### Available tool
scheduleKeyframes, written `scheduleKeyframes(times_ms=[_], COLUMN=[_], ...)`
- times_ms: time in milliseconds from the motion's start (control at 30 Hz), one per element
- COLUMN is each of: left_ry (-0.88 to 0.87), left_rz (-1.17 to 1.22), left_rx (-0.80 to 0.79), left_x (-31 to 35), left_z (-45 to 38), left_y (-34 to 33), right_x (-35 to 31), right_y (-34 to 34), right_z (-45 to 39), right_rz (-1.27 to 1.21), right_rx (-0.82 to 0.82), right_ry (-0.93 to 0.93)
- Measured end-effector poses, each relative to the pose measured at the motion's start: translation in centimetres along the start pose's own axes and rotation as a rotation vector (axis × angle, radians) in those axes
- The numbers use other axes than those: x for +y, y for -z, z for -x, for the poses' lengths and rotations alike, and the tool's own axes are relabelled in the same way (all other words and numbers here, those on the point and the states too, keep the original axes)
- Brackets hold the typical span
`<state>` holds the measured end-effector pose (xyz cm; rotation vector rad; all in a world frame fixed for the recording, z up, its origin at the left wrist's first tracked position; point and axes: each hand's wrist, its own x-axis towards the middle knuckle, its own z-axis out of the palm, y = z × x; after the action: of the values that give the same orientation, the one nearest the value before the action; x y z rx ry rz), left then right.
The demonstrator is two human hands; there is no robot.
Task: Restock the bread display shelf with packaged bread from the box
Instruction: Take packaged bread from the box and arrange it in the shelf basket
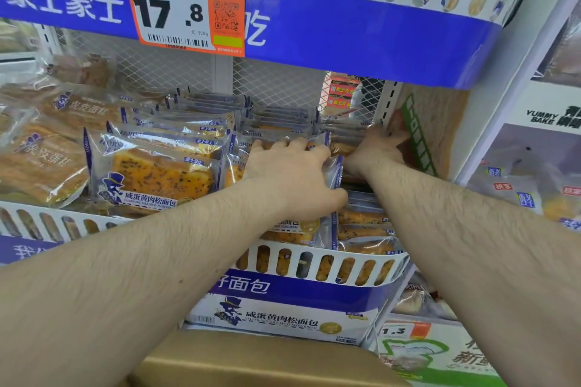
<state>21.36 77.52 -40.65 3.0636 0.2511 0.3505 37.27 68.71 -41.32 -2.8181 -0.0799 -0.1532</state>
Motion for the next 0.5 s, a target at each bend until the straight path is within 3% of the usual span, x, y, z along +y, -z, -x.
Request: scheduleKeyframes(times_ms=[133, 200, 367, 500], left_ry=[0.027, 0.007, -0.103, -0.117], left_rz=[0.117, 0.156, 0.248, 0.315], left_rx=[-0.035, 0.063, 0.464, 0.441], left_x=[0.2, 0.3, 1.7, 3.4], left_z=[0.4, 1.1, 6.0, 10.8], left_y=[1.1, 1.6, 1.2, -1.0], right_x=[1.6, 2.5, 4.4, 5.4], right_y=[1.4, 2.3, 4.4, 3.7], right_z=[1.8, 3.2, 9.6, 16.4], right_rz=[-0.078, -0.125, -0.345, -0.438], right_rx=[-0.036, -0.032, 0.163, 0.24], right_ry=[0.002, 0.007, 0.171, 0.305])
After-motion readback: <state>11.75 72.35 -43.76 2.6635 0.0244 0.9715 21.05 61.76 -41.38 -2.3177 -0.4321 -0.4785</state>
